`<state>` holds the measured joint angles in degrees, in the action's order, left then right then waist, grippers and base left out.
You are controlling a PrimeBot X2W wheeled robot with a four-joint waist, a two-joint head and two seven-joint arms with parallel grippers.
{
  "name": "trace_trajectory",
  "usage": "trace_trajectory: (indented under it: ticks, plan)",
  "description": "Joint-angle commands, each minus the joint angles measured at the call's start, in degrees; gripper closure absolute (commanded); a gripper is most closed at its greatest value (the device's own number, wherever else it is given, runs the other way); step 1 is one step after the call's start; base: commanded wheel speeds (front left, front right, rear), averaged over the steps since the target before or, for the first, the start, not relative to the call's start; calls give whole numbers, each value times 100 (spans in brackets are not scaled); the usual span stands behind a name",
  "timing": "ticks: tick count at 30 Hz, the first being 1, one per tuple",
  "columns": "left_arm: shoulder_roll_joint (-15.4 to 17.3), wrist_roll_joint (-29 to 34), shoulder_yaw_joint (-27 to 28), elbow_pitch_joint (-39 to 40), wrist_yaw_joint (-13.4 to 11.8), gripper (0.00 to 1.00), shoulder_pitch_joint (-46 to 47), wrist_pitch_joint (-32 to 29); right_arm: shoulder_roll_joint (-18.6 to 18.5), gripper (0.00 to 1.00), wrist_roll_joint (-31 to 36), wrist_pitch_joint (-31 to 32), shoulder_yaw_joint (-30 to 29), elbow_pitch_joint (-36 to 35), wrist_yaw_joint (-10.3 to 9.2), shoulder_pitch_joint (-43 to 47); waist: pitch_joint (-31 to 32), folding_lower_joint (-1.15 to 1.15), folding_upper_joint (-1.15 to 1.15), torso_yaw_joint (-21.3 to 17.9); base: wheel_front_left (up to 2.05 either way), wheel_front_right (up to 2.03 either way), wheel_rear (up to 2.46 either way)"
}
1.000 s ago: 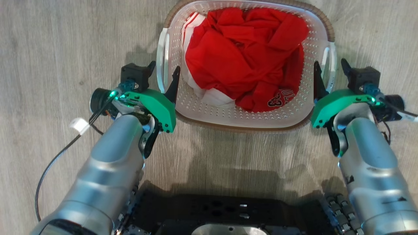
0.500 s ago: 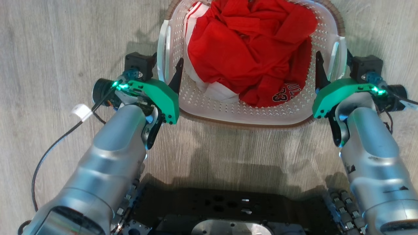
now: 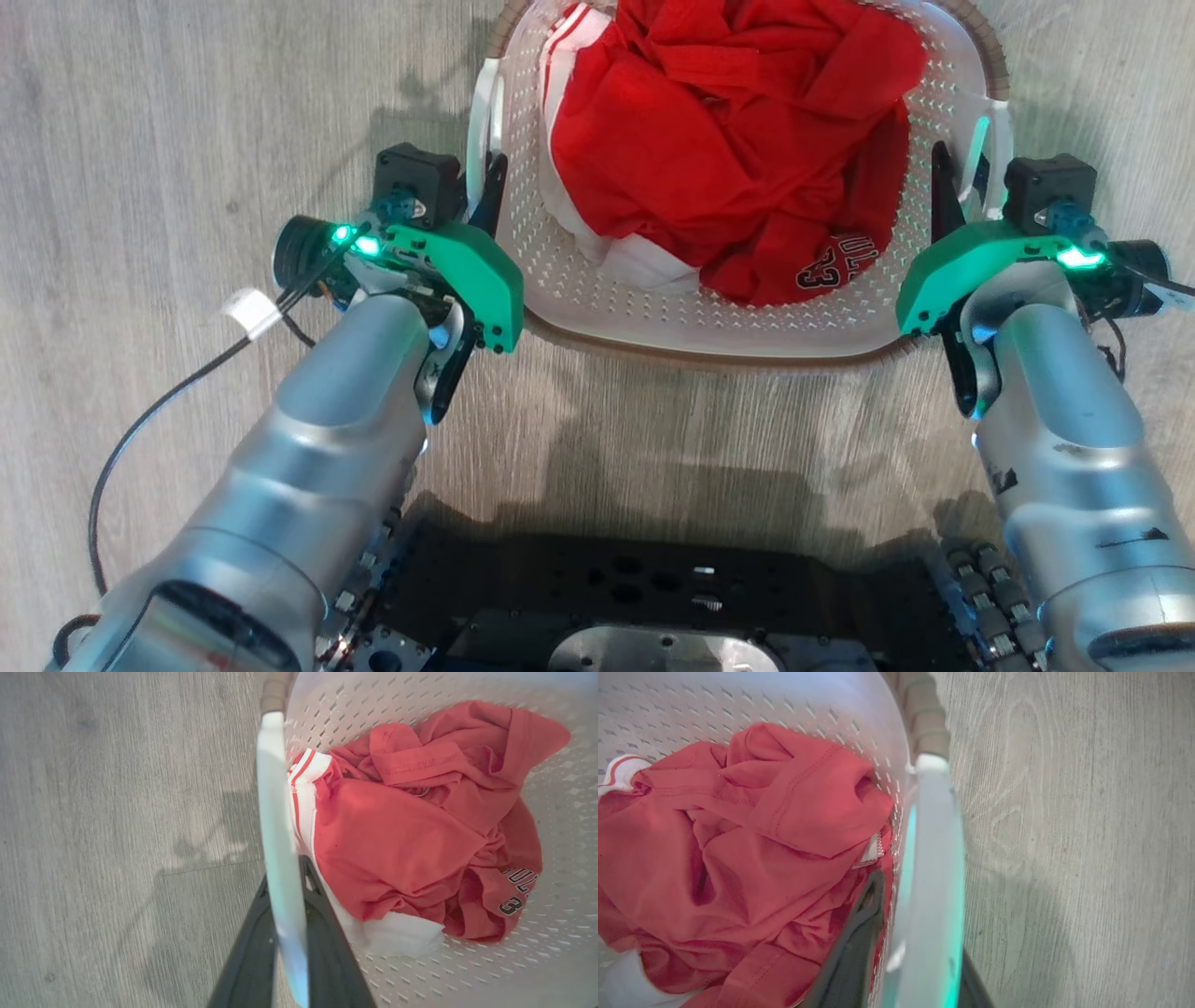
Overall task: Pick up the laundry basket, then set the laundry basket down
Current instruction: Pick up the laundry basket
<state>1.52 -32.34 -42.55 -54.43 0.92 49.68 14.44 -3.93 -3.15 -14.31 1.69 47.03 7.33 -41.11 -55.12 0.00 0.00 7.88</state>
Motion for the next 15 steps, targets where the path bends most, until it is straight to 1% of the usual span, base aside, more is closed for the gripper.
trace_trajectory:
  ticks: [1, 15]
  plan:
    - [136, -42, -29, 136, 1, 100, -121, 56, 105, 100, 50, -69, 121, -5, 16, 182, 11, 0, 0, 2, 0, 0, 0]
    - [136, -259, -243, 112, -22, 100, -197, 56, 105, 100, -45, -69, 170, 270, 16, 158, 186, 0, 0, 5, 0, 0, 0]
